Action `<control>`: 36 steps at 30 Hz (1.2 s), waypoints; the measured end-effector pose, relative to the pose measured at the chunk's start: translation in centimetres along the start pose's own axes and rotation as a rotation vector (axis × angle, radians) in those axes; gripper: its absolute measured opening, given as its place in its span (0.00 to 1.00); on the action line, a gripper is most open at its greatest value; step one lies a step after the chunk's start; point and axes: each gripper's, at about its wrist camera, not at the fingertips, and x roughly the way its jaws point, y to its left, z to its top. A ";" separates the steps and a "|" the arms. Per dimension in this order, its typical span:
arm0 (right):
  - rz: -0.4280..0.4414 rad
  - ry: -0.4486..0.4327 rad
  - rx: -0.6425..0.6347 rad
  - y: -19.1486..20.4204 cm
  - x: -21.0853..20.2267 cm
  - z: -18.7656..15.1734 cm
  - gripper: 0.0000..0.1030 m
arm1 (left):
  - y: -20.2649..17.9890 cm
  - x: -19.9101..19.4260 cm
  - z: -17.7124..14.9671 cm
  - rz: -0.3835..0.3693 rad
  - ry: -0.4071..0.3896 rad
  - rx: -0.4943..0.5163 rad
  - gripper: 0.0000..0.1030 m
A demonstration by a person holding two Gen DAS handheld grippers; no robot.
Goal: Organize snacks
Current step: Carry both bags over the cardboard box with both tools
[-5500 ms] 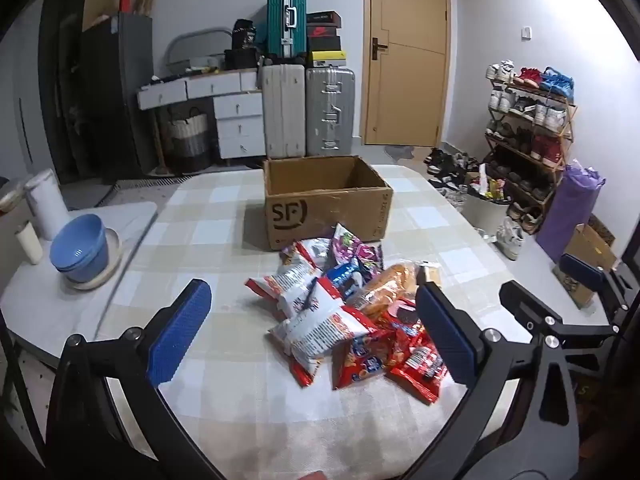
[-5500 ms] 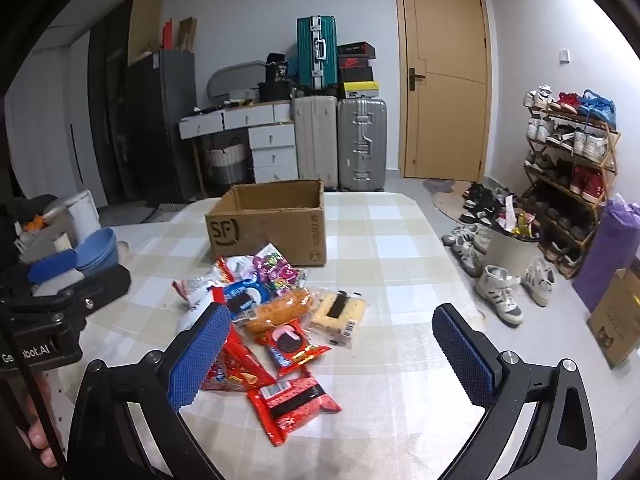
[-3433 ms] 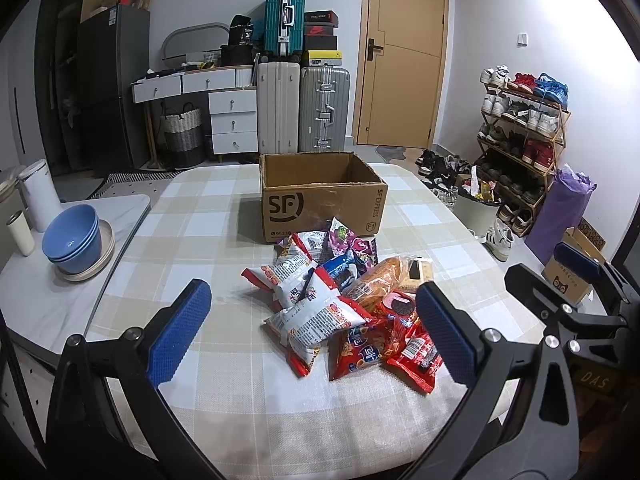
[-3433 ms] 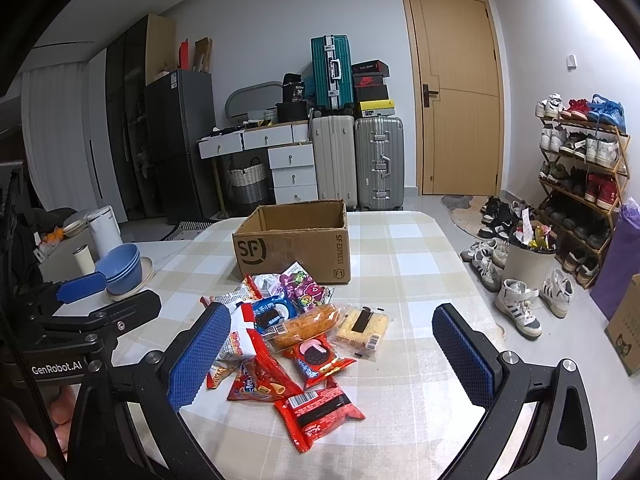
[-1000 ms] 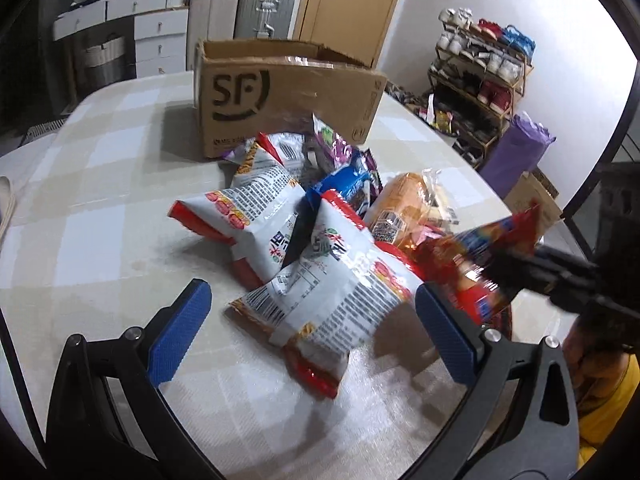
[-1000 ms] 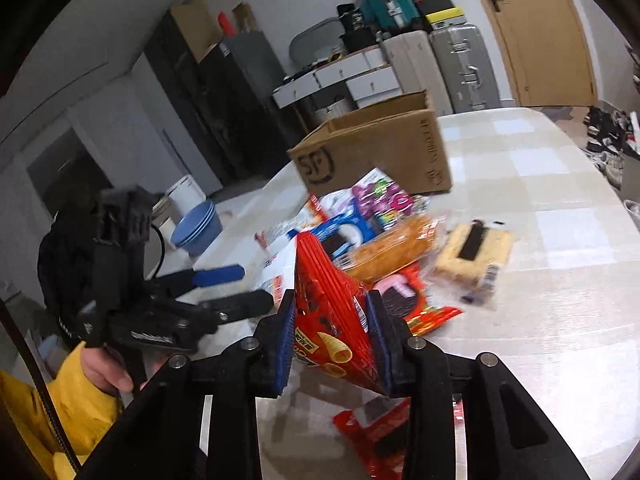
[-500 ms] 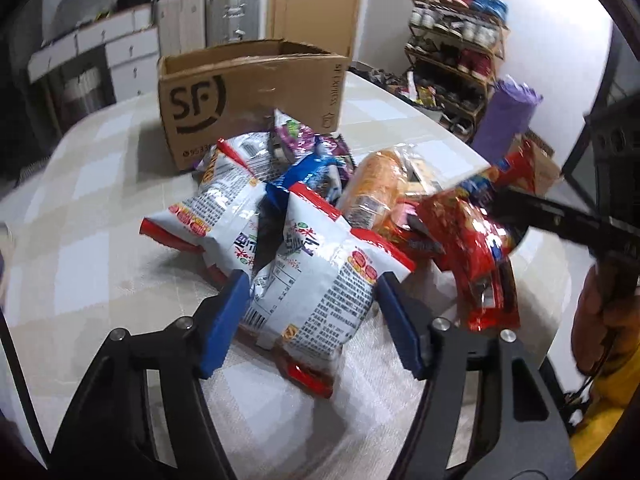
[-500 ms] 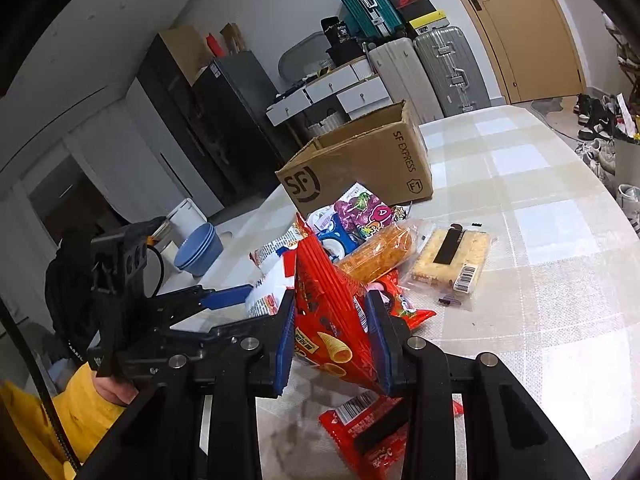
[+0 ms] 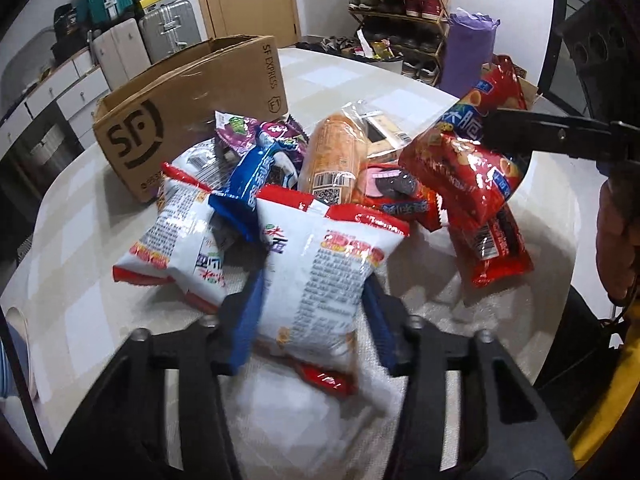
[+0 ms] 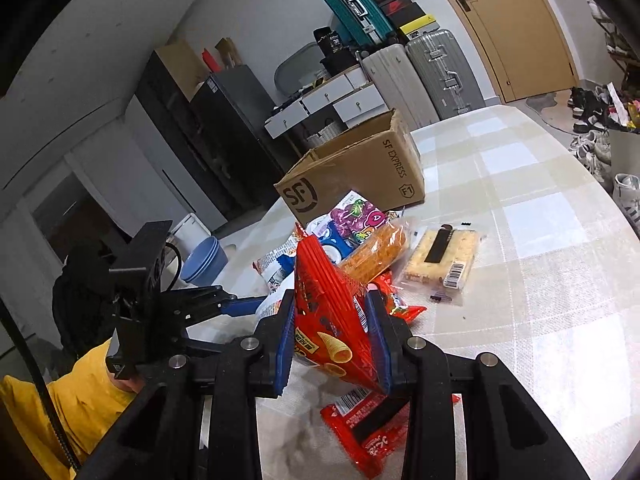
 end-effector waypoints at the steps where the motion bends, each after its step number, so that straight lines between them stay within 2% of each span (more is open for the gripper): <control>1: 0.001 -0.001 0.006 -0.1 -0.1 0.0 0.33 | -0.1 -0.1 0.0 -0.011 0.004 -0.003 0.38; 6: 0.004 -0.009 0.023 -0.4 -0.5 0.0 0.33 | -0.6 -0.6 -0.3 -0.016 0.003 -0.007 0.36; 12: 0.014 -0.025 0.021 0.1 -1.1 0.2 0.33 | -0.8 -2.7 -1.0 -0.022 -0.040 -0.052 0.34; 22: 0.050 -0.042 -0.027 2.6 -1.7 3.1 0.33 | 2.3 -9.3 -1.1 -0.061 -0.180 -0.218 0.34; 31: 0.107 -0.065 -0.125 6.6 -0.6 11.8 0.33 | 8.5 -13.9 3.8 -0.027 -0.284 -0.321 0.34; 36: 0.098 -0.042 -0.180 8.5 2.1 17.5 0.33 | 12.4 -14.9 7.5 -0.010 -0.314 -0.358 0.34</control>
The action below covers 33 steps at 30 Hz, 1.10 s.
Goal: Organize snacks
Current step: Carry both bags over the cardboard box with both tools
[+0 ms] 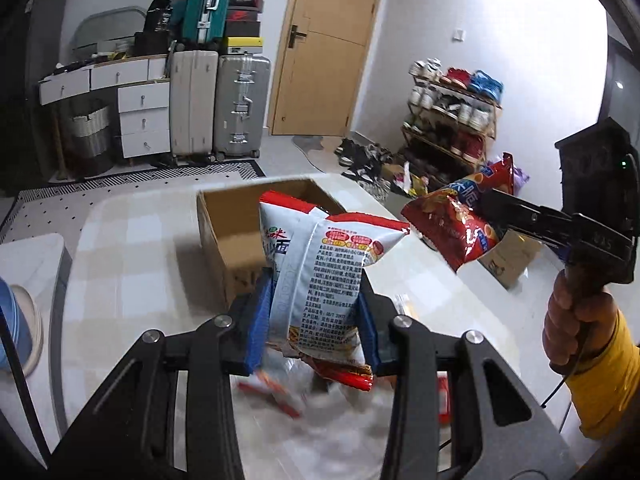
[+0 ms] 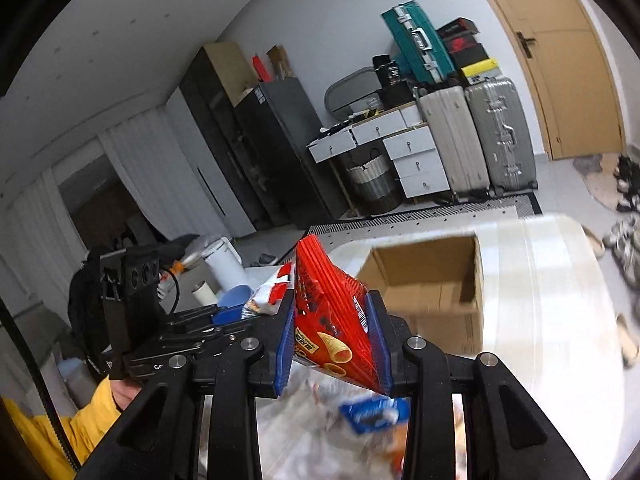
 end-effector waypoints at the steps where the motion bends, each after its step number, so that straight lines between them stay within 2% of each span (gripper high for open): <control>1: 0.001 0.008 -0.002 0.0 0.5 0.7 0.33 | 0.6 0.2 1.1 -0.001 -0.005 -0.016 0.34; 4: 0.004 0.045 -0.002 -0.4 3.1 3.0 0.33 | 2.5 1.6 4.4 -0.018 0.006 -0.075 0.34; 7: -0.035 0.075 -0.003 -1.7 6.0 4.8 0.33 | 4.0 4.0 7.4 -0.006 0.027 -0.100 0.34; 14: -0.120 0.196 0.072 -7.5 13.3 6.8 0.33 | 6.5 12.8 12.4 0.039 0.130 -0.137 0.34; 18: -0.158 0.265 0.080 -9.8 16.2 6.7 0.33 | 7.6 17.6 13.2 0.033 0.197 -0.167 0.34; 23: -0.161 0.299 0.103 -12.0 17.9 6.2 0.33 | 7.5 22.3 12.9 0.055 0.257 -0.153 0.34; 33: -0.183 0.357 0.052 -12.2 19.8 5.1 0.33 | 7.8 28.0 10.7 0.072 0.332 -0.151 0.34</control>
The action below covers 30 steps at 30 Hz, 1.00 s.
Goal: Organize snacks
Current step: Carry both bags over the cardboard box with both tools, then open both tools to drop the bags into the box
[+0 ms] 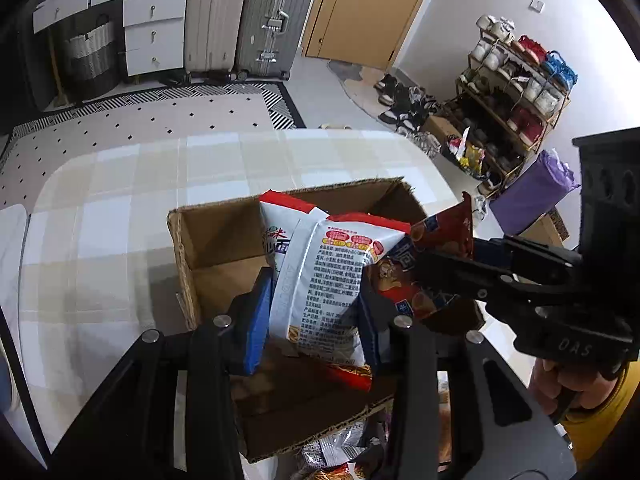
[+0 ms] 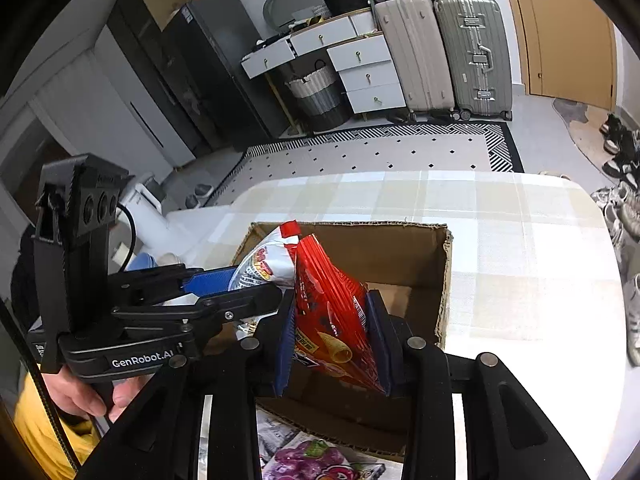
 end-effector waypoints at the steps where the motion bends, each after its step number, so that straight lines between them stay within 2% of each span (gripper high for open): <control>1: -0.007 0.001 0.001 -0.1 0.1 0.0 0.33 | 0.0 0.5 0.1 0.002 0.006 0.000 0.34; 7: -0.029 0.016 0.005 0.1 0.7 -0.5 0.33 | 0.6 2.9 0.1 0.004 0.033 -0.017 0.34; 13: -0.058 0.021 0.000 0.4 0.9 -0.6 0.34 | 1.0 3.5 -0.5 -0.007 0.037 -0.027 0.34; 17: -0.060 0.017 -0.002 0.6 0.5 -0.5 0.34 | 1.1 3.5 -0.5 0.019 0.026 -0.025 0.35; 24: -0.059 -0.044 -0.017 1.6 -2.3 -0.4 0.40 | 1.7 0.0 -1.4 -0.009 -0.010 -0.041 0.42; 30: -0.058 -0.131 -0.059 3.9 -7.2 -0.4 0.46 | 0.2 -5.2 -2.9 -0.001 -0.080 -0.027 0.50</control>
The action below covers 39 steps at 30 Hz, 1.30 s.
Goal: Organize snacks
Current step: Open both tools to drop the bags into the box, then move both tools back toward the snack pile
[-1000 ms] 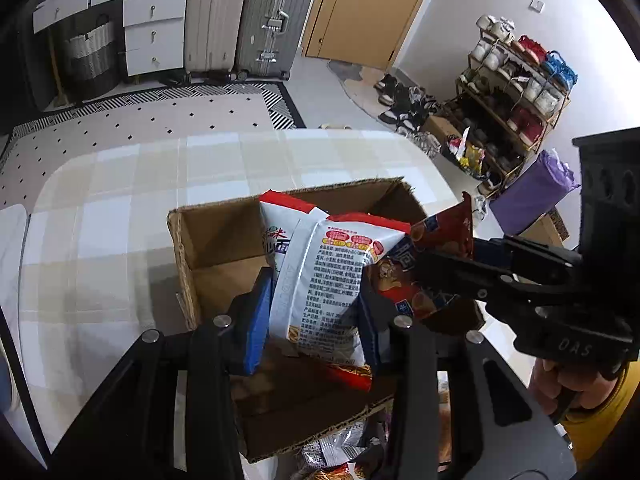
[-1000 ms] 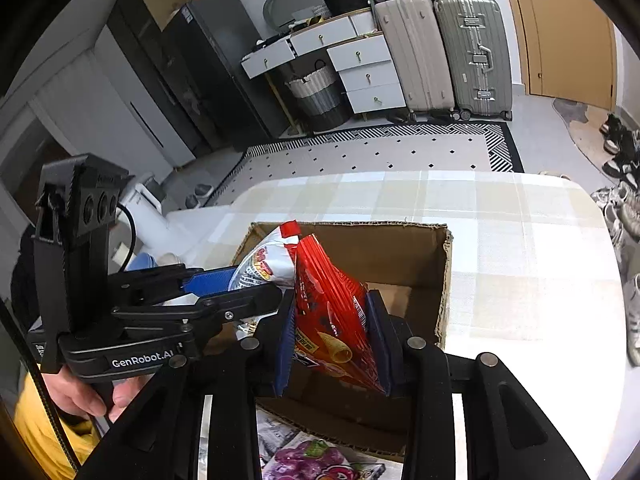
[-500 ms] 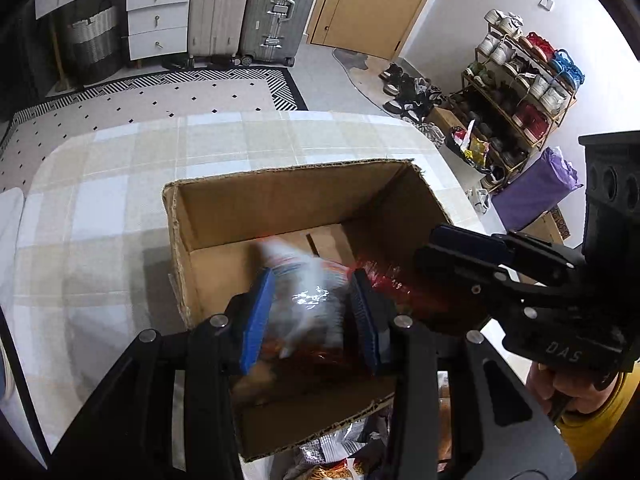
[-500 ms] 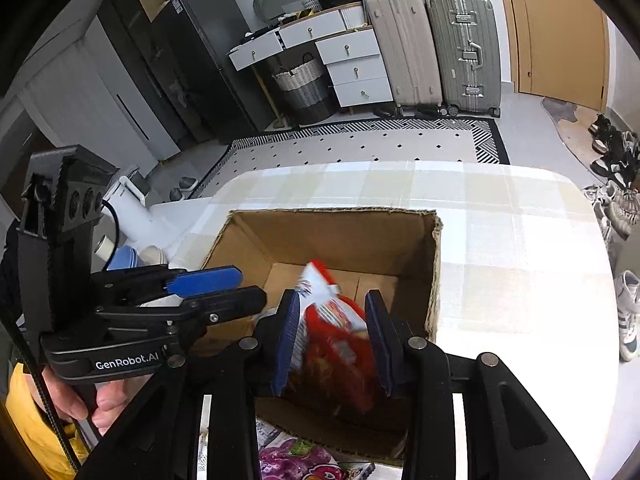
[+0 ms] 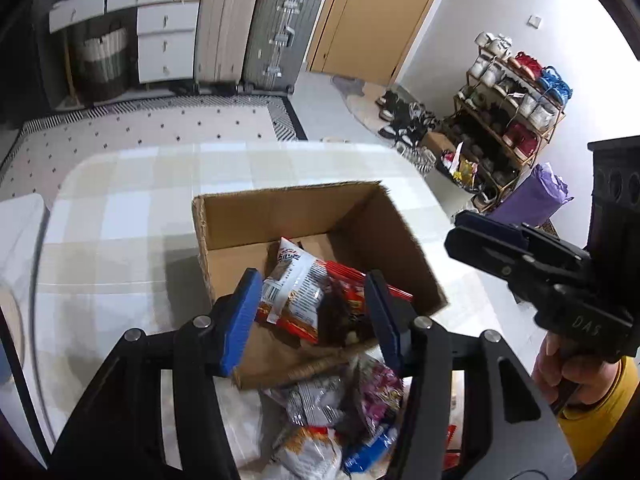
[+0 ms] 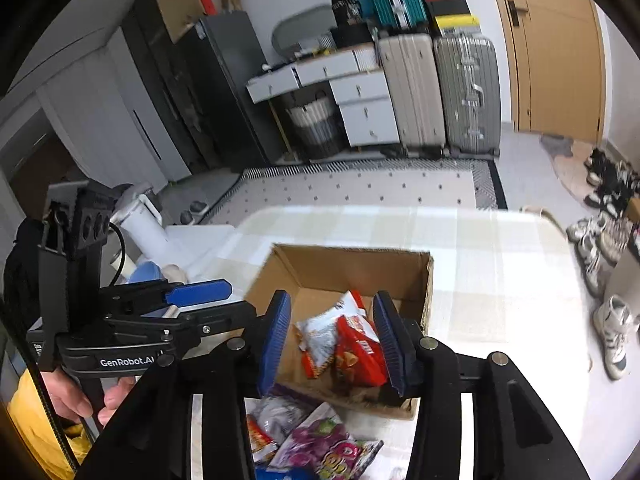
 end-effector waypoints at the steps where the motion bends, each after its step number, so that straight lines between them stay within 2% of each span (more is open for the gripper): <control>1: -0.003 -0.016 -0.009 0.5 -0.9 0.0 0.46 | -0.6 -1.2 -0.3 0.007 -0.020 0.005 0.52; 3: -0.001 -0.050 -0.030 1.7 -3.1 0.1 0.47 | -1.3 -3.5 -0.6 0.003 -0.049 0.012 0.56; 4: -0.001 -0.061 -0.036 2.3 -3.8 0.1 0.49 | -1.9 -4.8 -0.9 0.008 -0.069 0.016 0.62; 6: -0.005 -0.094 -0.054 3.4 -5.8 0.1 0.58 | -2.9 -7.6 -1.4 0.018 -0.117 0.024 0.68; 8: -0.014 -0.136 -0.075 4.5 -8.0 -0.4 0.72 | -4.2 -10.5 -1.9 0.050 -0.176 0.038 0.77; 9: -0.016 -0.156 -0.085 5.1 -9.1 -0.8 0.75 | -4.6 -11.8 -2.1 0.062 -0.198 0.042 0.77; 11: -0.027 -0.208 -0.105 6.1 -11.7 -1.4 0.87 | -6.0 -14.9 -3.0 0.078 -0.260 0.052 0.79; 14: -0.031 -0.277 -0.110 7.0 -14.8 -2.6 0.96 | -7.4 -18.9 -4.3 0.085 -0.325 0.048 0.82; 16: -0.025 -0.321 -0.115 7.5 -16.9 -3.7 0.98 | -8.2 -21.3 -5.4 0.087 -0.369 0.041 0.89; 17: -0.027 -0.343 -0.121 7.8 -18.0 -4.4 0.99 | -8.4 -22.4 -6.0 0.092 -0.390 0.038 0.99; 20: -0.043 -0.394 -0.142 8.2 -21.0 -6.9 0.99 | -9.4 -26.4 -8.6 0.100 -0.491 0.036 0.99; 24: -0.049 -0.451 -0.151 8.5 -23.7 -10.0 0.99 | -10.5 -29.9 -12.2 0.145 -0.566 0.054 0.99; 31: -0.099 -0.548 -0.159 8.4 -25.5 -15.2 0.99 | -10.4 -30.6 -18.2 0.237 -0.584 0.056 0.99; 35: -0.094 -0.541 -0.119 7.5 -24.8 -17.8 0.99 | -9.0 -28.6 -21.8 0.271 -0.553 0.033 0.99; 39: -0.113 -0.510 -0.111 6.7 -23.2 -20.4 0.99 | -6.8 -25.4 -24.0 0.303 -0.524 0.018 0.99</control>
